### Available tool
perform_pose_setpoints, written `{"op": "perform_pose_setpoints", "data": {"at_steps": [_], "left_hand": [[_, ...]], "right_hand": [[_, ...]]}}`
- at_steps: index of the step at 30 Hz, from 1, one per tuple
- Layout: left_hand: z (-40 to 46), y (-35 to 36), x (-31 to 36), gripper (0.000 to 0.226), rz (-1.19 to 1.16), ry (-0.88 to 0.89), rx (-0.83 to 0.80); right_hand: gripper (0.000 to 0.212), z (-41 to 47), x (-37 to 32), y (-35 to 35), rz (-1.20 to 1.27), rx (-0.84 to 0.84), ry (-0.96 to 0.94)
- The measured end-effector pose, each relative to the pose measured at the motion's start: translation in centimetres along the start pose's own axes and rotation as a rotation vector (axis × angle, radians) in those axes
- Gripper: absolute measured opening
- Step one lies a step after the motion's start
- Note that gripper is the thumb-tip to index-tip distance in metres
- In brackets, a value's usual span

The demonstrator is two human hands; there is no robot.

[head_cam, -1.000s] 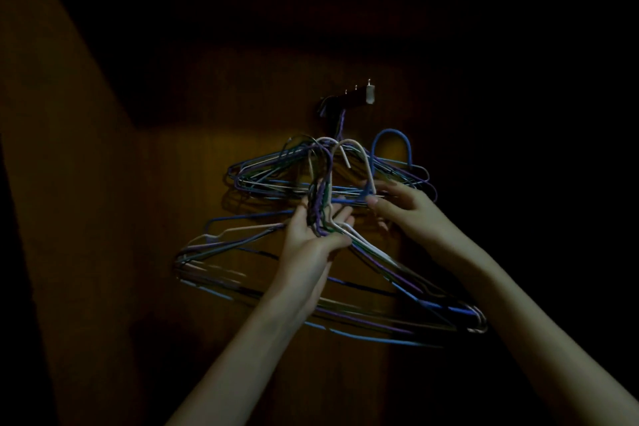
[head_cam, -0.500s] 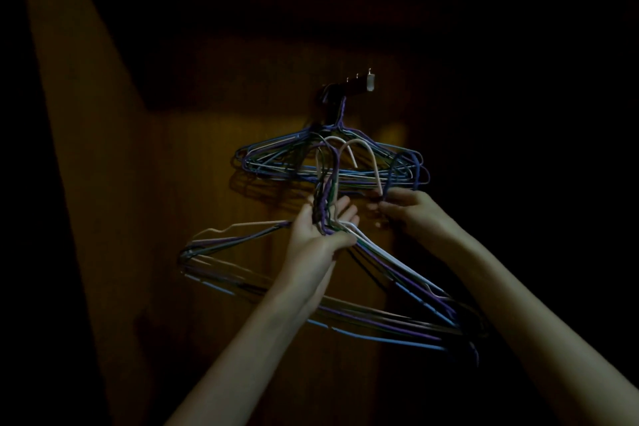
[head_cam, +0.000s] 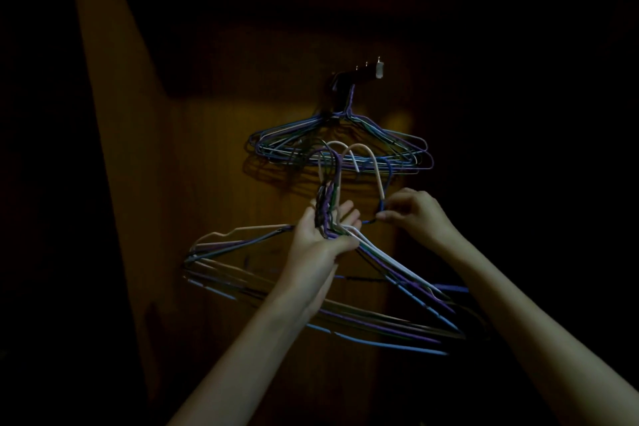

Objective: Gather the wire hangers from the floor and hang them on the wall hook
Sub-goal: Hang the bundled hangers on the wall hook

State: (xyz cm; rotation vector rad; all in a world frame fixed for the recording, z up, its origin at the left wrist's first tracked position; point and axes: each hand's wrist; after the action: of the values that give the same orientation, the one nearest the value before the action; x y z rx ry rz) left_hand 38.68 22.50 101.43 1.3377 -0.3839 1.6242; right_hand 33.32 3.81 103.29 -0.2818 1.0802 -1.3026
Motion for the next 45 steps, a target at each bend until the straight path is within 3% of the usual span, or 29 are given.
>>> {"op": "perform_pose_setpoints", "data": {"at_steps": [1,3,6,10,18,22,24,33,39,45], "left_hand": [[-0.1,0.0,0.1,0.072,0.004,0.02,0.001],[0.0,-0.1,0.2,0.073,0.004,0.04,0.002],[0.2,-0.2,0.2,0.071,0.029,0.042,0.004],[0.8,0.1,-0.3,0.065,0.036,0.031,0.018],[2.9,0.7,-1.1,0.072,-0.021,0.002,0.019],[4.4,0.5,-1.0,0.055,-0.065,0.033,0.057],[5.2,0.2,-0.8,0.061,-0.071,0.057,0.074],[8.8,-0.4,0.3,0.067,-0.009,0.149,0.046],[11.2,-0.4,0.4,0.066,0.014,0.179,0.035],[13.6,-0.9,0.9,0.068,0.027,0.222,0.039]], "right_hand": [[0.005,0.0,-0.4,0.0,0.1,-0.021,0.005],[0.015,-0.1,-1.2,0.0,0.293,0.01,0.028],[0.014,-0.1,-2.3,-0.2,0.4,0.126,0.035],[0.007,0.3,-3.5,-0.4,0.432,0.158,-0.019],[0.015,1.2,-3.2,0.2,0.381,-0.008,-0.032],[0.013,1.4,-1.8,-0.1,0.335,-0.081,0.021],[0.022,1.1,-0.4,-0.3,0.264,-0.072,0.075],[0.02,0.8,3.2,-2.2,0.216,0.247,0.028],[0.007,3.1,4.5,-2.6,0.163,0.511,0.02],[0.004,6.8,5.7,-4.8,0.204,0.614,0.003]]}}
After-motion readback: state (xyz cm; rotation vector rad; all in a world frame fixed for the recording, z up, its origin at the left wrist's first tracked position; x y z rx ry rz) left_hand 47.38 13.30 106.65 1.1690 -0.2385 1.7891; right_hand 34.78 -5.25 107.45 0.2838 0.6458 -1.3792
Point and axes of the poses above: each hand's wrist, its own z-axis towards the middle knuckle, its own y-axis out of the palm, x = y × z, and after that the axes turned 4 degrees about -x, right-handed
